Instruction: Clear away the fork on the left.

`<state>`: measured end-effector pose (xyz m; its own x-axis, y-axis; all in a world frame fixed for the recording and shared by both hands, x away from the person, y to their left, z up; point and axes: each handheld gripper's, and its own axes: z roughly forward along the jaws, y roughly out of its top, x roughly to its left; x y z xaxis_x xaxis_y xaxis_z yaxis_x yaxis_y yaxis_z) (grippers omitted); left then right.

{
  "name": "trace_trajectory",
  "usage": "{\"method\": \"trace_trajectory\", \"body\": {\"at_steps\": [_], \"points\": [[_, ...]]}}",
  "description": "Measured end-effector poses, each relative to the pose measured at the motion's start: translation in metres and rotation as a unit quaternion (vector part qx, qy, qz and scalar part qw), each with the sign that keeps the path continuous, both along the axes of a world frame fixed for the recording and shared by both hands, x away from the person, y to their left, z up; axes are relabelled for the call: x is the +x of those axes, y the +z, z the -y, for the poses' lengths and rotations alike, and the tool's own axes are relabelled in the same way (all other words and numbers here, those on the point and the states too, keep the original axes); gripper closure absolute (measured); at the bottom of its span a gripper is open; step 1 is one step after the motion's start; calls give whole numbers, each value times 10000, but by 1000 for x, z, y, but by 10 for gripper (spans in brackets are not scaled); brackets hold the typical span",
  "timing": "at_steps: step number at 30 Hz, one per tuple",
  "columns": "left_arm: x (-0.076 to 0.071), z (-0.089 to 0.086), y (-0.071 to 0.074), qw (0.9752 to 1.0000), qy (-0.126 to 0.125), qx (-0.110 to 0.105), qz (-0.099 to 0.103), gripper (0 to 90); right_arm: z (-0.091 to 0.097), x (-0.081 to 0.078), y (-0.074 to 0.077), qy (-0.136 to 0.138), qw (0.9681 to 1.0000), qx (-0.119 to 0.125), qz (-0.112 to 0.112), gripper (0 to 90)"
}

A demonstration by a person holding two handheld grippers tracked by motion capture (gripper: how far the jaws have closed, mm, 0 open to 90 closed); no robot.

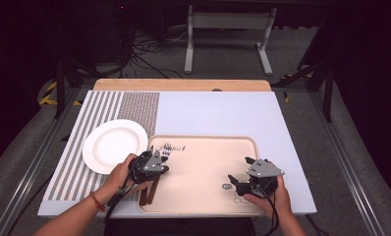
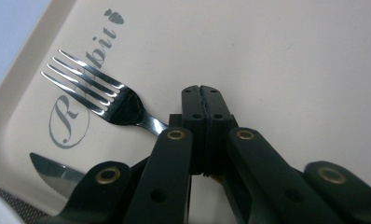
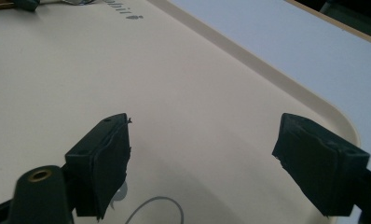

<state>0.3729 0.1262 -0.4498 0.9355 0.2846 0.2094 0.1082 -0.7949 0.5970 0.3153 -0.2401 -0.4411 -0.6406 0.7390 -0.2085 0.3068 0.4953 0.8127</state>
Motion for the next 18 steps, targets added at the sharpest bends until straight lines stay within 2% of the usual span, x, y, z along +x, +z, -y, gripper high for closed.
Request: {"method": "trace_trajectory", "body": {"at_steps": [4,5,6,10,17,18], "points": [[-5,-1,1,9999,65,121,83,897,1,0,0,-8,10000,9,10,185],[-6,-1,0,9997,23,139,185,898,1,0,0,-9,10000,20,8,185],[-8,-3,0,9998,148,95,114,898,1,0,0,-5,10000,10,8,185],[-9,-5,0,9996,201,161,130,898,0,0,0,25,10000,-22,15,185],[-9,-10,-1,9997,213,49,57,898,0,-1,0,42,10000,-33,20,185],[-10,-11,0,9996,264,99,80,898,0,-1,0,51,10000,-32,21,185]]}}
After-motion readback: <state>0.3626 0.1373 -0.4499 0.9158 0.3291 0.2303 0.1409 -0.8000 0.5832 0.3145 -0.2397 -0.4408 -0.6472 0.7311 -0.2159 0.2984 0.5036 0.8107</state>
